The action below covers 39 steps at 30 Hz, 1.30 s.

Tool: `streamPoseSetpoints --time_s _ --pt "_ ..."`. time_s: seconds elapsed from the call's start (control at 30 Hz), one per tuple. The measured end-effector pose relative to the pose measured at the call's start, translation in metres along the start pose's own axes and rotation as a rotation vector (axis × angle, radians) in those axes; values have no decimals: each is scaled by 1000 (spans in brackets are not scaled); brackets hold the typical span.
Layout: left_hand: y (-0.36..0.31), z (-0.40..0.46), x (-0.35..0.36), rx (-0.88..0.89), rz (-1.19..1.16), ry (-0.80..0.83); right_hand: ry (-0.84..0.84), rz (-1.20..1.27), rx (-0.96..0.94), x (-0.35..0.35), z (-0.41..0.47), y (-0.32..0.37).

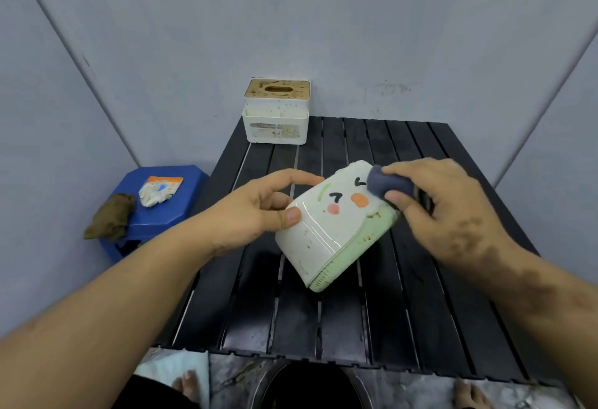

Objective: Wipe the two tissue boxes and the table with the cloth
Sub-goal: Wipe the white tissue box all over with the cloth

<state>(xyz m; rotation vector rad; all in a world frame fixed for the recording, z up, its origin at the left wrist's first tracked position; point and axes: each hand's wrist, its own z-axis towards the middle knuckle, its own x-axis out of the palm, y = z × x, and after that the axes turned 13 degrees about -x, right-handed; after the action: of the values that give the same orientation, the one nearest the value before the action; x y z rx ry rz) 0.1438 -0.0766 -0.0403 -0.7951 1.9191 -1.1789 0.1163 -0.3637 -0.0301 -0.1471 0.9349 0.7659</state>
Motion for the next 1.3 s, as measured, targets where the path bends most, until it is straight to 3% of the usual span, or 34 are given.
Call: streamPoseSetpoints --time_s 0.07,0.17,0.23,0.33,0.43,0.63,0.73,0.83,0.93,1.0,1.07,1.23,1.3 --pt "1 0 2 12 -9 -4 -13 -2 -47 9 1 22" --pt "1 -2 2 21 -4 8 111 77 -301 17 1 62" --pt "0 -4 -1 9 -5 31 155 104 -348 13 5 58" --pt "-2 -5 -4 -11 4 55 17 23 -86 7 11 14" --pt "-2 -6 0 0 -9 37 -17 -45 164 6 11 -4" --pt "0 -8 -1 21 -29 38 112 105 -254 17 13 68" --pt "-1 -8 -3 2 -11 60 -16 80 -37 12 22 25" --pt "-3 -9 1 4 -1 38 -36 11 198 7 21 -4" --pt "-3 -9 4 21 -12 14 -57 32 -8 17 20 35" --pt "-1 -9 2 25 -29 11 28 101 -233 21 20 63" --pt "0 -8 0 22 -37 33 71 118 -303 18 25 59" --pt "-3 -9 -1 11 -15 74 -62 35 119 4 29 -4" --pt "-2 -9 1 14 -17 65 -76 11 90 9 27 8"
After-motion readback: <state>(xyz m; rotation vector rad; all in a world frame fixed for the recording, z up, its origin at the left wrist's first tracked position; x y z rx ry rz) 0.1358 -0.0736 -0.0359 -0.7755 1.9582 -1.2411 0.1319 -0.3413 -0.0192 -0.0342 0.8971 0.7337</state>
